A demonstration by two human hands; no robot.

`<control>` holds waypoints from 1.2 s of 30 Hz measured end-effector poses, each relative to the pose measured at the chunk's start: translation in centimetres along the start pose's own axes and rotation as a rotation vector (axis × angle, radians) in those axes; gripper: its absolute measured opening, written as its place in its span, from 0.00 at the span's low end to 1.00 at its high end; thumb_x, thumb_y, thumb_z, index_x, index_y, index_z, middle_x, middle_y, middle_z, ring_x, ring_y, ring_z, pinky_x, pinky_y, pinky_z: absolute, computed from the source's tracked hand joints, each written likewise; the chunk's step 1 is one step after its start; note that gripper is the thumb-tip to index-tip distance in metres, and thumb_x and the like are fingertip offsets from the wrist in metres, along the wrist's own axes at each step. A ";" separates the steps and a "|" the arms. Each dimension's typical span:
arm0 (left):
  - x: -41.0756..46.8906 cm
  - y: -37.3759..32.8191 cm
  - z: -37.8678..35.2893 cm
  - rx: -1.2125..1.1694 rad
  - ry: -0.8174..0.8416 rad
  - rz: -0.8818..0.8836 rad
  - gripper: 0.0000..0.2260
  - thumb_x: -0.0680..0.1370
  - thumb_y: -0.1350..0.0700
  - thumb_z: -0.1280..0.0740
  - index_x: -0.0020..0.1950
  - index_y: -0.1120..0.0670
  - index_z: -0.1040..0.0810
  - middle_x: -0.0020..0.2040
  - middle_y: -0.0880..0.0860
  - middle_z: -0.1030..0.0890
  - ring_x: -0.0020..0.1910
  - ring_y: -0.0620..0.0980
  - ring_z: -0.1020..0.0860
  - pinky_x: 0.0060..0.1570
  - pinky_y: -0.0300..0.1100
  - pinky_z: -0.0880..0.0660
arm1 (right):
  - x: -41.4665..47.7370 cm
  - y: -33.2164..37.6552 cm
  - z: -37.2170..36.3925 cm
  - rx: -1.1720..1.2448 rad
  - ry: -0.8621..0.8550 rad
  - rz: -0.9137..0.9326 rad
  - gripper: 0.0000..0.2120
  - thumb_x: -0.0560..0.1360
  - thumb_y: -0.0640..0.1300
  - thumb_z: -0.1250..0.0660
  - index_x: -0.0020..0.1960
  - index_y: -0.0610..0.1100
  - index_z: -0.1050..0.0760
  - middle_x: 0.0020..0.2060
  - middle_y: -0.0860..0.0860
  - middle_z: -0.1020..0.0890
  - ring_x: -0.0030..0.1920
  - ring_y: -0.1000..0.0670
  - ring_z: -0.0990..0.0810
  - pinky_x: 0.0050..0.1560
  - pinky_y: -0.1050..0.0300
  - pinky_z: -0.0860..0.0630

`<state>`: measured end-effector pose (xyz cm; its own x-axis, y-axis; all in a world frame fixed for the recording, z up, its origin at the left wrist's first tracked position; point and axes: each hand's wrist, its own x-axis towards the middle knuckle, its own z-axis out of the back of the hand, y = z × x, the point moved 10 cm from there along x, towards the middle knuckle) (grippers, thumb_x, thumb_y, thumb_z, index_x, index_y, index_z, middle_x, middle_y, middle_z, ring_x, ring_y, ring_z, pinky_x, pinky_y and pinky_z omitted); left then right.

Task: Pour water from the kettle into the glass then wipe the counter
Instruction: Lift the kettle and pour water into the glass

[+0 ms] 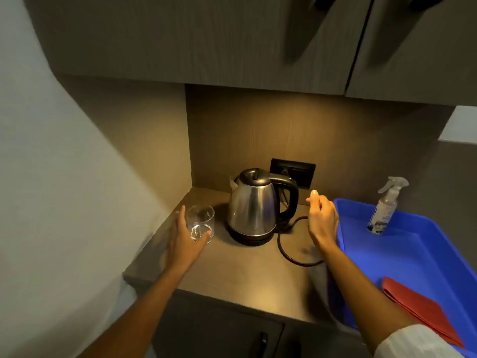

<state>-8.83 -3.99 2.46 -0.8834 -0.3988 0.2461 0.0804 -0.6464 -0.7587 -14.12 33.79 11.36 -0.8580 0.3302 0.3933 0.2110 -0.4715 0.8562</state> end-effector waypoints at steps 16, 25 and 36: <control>3.1 4.4 -4.2 -0.228 0.130 0.138 0.53 0.54 0.28 0.27 0.75 0.44 0.39 0.71 0.52 0.26 0.68 0.55 0.26 0.62 0.56 0.22 | 4.5 -7.4 -11.0 0.648 0.060 -0.539 0.16 0.66 0.60 0.39 0.28 0.49 0.28 0.22 0.53 0.29 0.23 0.52 0.33 0.24 0.60 0.38; 3.2 3.6 -3.5 -0.183 0.160 0.115 0.48 0.60 0.37 0.22 0.76 0.48 0.38 0.71 0.52 0.25 0.68 0.55 0.26 0.64 0.55 0.24 | 7.6 0.1 -7.9 0.307 0.004 -0.314 0.16 0.64 0.57 0.39 0.24 0.48 0.26 0.25 0.49 0.27 0.32 0.45 0.29 0.36 0.50 0.32; 3.3 3.2 -3.0 -0.094 0.153 0.078 0.43 0.64 0.39 0.22 0.74 0.46 0.37 0.66 0.54 0.21 0.61 0.55 0.21 0.59 0.53 0.21 | 7.0 10.9 -8.8 -0.150 0.103 0.103 0.23 0.69 0.58 0.42 0.22 0.45 0.36 0.21 0.49 0.32 0.24 0.48 0.34 0.30 0.56 0.36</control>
<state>-12.91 -5.42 -1.01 -0.9366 -0.3371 0.0957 0.1141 -0.5514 -0.8264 -21.89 23.79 20.49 -0.8807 0.1921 0.4329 0.2343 -0.6176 0.7508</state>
